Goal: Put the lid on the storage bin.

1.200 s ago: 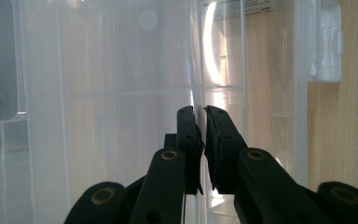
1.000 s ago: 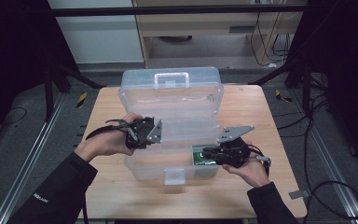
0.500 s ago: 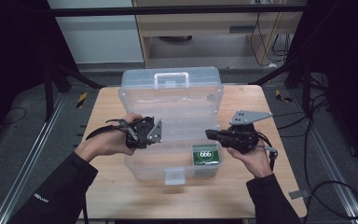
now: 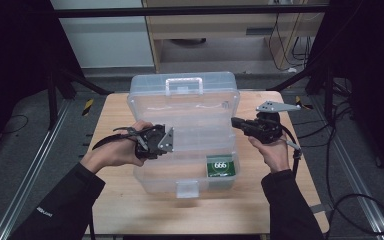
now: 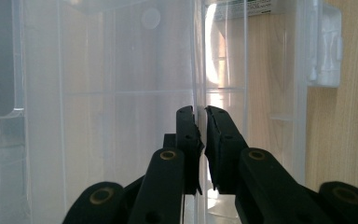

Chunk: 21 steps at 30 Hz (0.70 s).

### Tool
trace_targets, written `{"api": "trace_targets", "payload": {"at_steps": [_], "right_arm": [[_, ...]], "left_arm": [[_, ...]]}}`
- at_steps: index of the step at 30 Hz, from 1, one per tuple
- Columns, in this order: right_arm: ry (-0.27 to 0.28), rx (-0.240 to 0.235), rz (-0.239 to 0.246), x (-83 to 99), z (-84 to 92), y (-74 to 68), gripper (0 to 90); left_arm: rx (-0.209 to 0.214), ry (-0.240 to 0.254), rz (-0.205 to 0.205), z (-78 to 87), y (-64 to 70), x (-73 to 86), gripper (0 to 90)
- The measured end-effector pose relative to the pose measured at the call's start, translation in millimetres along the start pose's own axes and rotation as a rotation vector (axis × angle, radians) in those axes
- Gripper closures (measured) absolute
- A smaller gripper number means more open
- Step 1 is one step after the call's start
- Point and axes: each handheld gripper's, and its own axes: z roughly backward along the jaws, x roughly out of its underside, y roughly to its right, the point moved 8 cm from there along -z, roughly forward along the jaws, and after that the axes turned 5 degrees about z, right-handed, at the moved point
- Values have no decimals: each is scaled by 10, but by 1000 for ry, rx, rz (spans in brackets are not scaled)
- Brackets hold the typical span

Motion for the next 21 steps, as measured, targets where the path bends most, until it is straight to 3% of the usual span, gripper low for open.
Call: {"api": "trace_targets", "payload": {"at_steps": [9,21], "right_arm": [[3,23,-28,12,-31,149,900],[3,22,-27,23,-4,166,900]], "left_arm": [[12,7,1,-5,25,5,834],[48,7,1,-25,82,10,834]]}}
